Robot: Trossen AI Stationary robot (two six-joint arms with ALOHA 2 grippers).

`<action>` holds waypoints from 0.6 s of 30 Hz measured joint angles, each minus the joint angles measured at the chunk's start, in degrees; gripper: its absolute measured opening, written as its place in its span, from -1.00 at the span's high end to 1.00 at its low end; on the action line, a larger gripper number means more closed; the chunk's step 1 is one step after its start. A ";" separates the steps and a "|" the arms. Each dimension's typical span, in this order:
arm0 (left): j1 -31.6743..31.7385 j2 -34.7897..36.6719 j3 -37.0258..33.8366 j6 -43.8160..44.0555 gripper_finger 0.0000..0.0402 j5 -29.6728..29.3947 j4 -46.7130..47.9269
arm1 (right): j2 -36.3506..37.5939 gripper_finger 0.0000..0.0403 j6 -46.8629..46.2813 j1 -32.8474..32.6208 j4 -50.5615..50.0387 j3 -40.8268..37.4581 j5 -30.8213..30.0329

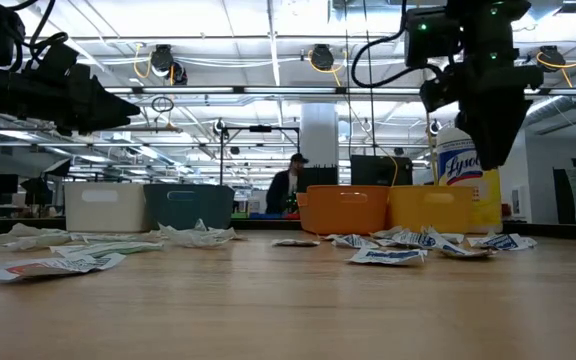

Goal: Pick & Place First Aid Supplies
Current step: Put the alcohol pad into the yellow bin

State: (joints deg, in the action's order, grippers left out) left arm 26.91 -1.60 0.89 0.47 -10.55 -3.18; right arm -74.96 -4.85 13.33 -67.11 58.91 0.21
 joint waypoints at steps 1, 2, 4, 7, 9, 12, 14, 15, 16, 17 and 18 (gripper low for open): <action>-0.01 -0.01 -0.01 -0.01 -0.48 0.00 0.00 | 0.01 -0.10 -0.22 -0.99 0.53 -0.55 0.00; 0.00 0.00 -0.02 -0.01 -0.48 0.00 0.00 | 0.01 -0.10 -0.41 -2.02 1.23 -1.34 0.06; 0.00 -0.01 -0.01 -0.01 -0.48 0.00 0.00 | -0.02 -0.10 -0.39 -4.01 3.34 -3.40 0.08; 0.00 -0.01 0.00 0.00 -0.48 0.00 0.00 | -0.02 -0.10 -0.38 -6.49 7.20 -7.06 0.08; 0.00 -0.01 -0.01 0.00 -0.48 0.00 0.00 | -0.02 -0.10 -0.21 -7.95 9.27 -9.30 0.02; -0.01 -0.01 -0.02 -0.02 -0.48 0.00 0.00 | -0.02 -0.10 1.09 -9.70 12.34 -12.66 -0.05; -0.02 -0.01 0.00 0.00 -0.48 0.00 0.00 | -0.11 -0.10 1.45 -10.48 14.48 -14.35 -0.05; 0.00 -0.01 -0.01 -0.01 -0.48 0.00 0.00 | -0.54 -0.10 1.51 -10.68 14.91 -14.58 -0.03; 0.00 0.01 0.00 -0.02 -0.48 0.00 0.00 | -1.12 -0.10 1.56 -10.89 15.05 -14.58 -0.10; -0.02 -0.01 0.00 -0.02 -0.48 0.00 0.00 | -1.61 -0.10 1.62 -11.09 15.08 -14.58 -0.16; -0.01 0.00 -0.01 0.00 -0.48 0.00 0.00 | -2.03 -0.09 1.64 -11.27 15.11 -14.58 -0.19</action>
State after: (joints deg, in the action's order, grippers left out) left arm 26.90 -1.60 0.87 0.47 -10.55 -3.18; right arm -76.99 -3.21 2.06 -51.99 44.34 0.02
